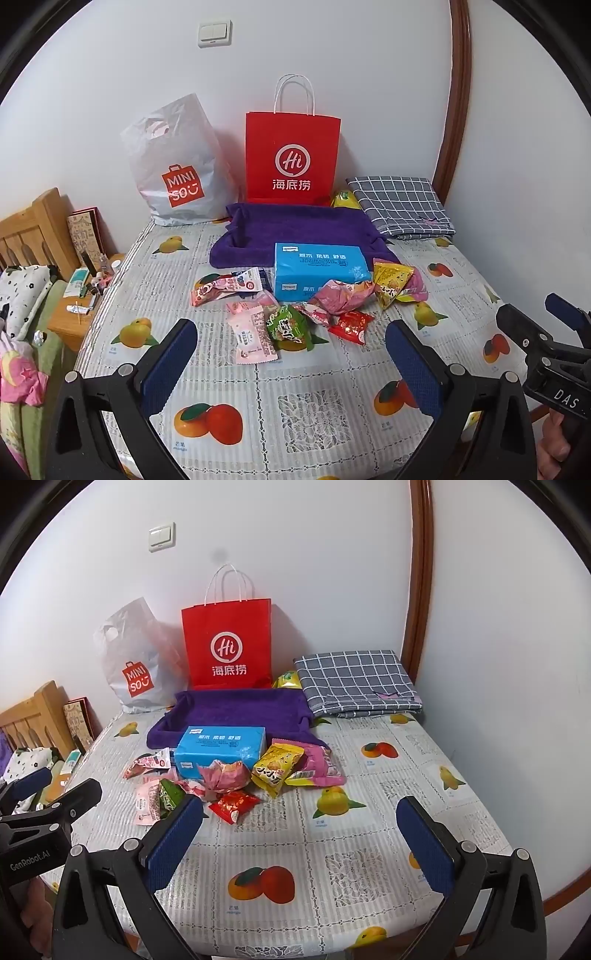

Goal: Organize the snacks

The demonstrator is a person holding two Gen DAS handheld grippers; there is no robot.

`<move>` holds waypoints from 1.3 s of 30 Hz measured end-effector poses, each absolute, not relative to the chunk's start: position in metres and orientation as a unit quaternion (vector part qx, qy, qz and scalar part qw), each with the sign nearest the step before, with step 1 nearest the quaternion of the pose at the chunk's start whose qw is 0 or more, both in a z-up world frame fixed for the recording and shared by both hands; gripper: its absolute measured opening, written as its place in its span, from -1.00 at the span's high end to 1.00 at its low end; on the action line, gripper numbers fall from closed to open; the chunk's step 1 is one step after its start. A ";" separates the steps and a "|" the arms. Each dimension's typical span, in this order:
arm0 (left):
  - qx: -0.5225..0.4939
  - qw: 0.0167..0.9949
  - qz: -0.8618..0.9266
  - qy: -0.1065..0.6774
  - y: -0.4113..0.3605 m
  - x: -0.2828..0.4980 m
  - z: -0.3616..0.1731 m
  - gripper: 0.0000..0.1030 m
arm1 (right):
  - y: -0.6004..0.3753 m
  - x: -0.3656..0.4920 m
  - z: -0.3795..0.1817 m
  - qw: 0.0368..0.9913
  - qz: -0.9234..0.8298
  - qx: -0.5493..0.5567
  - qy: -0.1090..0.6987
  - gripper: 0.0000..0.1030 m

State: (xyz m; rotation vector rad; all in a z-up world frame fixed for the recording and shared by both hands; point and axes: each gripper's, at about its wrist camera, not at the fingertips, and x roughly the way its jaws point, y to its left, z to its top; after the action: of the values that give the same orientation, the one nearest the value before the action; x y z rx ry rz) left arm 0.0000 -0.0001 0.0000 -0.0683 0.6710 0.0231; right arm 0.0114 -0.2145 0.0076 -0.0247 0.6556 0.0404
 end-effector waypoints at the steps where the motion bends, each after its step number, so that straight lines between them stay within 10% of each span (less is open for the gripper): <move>1: -0.033 0.944 0.011 0.329 0.000 0.000 0.000 -0.99 | -0.215 0.011 0.008 0.947 0.019 -0.012 0.321 -1.00; 39: -0.033 0.945 0.011 0.326 0.000 -0.001 0.002 -0.99 | -0.214 0.009 0.010 0.947 0.017 -0.015 0.321 -1.00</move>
State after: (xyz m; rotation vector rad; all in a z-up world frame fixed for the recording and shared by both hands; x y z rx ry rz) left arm -0.0008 0.0004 0.0017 -0.0673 0.6646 0.0231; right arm 0.0086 -0.2145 0.0103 -0.0307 0.6529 0.0353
